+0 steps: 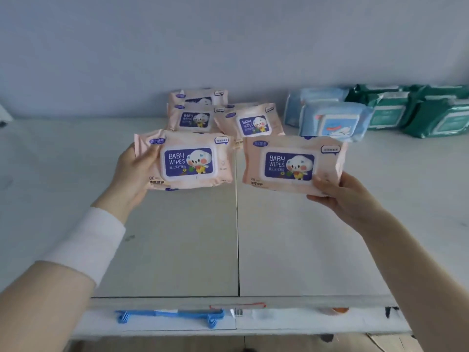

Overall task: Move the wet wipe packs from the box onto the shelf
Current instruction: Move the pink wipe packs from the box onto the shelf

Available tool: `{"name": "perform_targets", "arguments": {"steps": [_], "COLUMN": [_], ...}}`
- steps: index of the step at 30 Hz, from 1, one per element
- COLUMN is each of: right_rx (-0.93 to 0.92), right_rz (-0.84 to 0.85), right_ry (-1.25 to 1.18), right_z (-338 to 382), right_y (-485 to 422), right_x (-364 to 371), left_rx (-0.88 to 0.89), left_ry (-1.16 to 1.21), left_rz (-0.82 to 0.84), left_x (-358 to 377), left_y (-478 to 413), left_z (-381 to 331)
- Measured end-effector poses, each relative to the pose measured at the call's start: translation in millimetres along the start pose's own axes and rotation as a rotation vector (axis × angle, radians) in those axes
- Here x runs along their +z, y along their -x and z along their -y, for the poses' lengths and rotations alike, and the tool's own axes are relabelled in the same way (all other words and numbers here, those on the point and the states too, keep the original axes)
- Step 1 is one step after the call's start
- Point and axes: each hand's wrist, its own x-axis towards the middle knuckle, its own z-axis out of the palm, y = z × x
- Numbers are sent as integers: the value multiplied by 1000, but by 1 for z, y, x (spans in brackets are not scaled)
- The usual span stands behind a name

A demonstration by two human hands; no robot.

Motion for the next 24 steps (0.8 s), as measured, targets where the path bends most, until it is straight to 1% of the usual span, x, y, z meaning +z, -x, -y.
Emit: {"name": "perform_targets", "arguments": {"steps": [3, 5, 9, 13, 16, 18, 21, 23, 24], "right_rx": [15, 25, 18, -23, -24, -4, 53, 74, 86], "right_rz": [62, 27, -234, -382, -491, -561, -630, -615, -593], "right_ry": [44, 104, 239, 570, 699, 783, 899, 960, 1024], "right_z": [5, 3, -3, -5, -8, -8, -5, 0, 4], "right_y": [-58, -88, -127, -147, -152, -151, -144, -133, -123], "right_x": [18, 27, 40, 46, 52, 56, 58, 58, 58], "left_rx": [-6, -4, 40, 14, -18, -13, 72, 136, 204], "left_ry": [-6, -61, -203, -296, -396, -509, -726, -917, -1022], "left_rz": [-44, -81, -135, -141, -107, -95, -129, -115, -67], "left_x": [-3, 2, 19, 27, 24, 20, 16, 20, 26], "left_y": [-41, -69, -116, -153, -162, -161, -158, -151, -146], "left_z": [10, 17, 27, 34, 45, 49, 40, 26, 16]}}
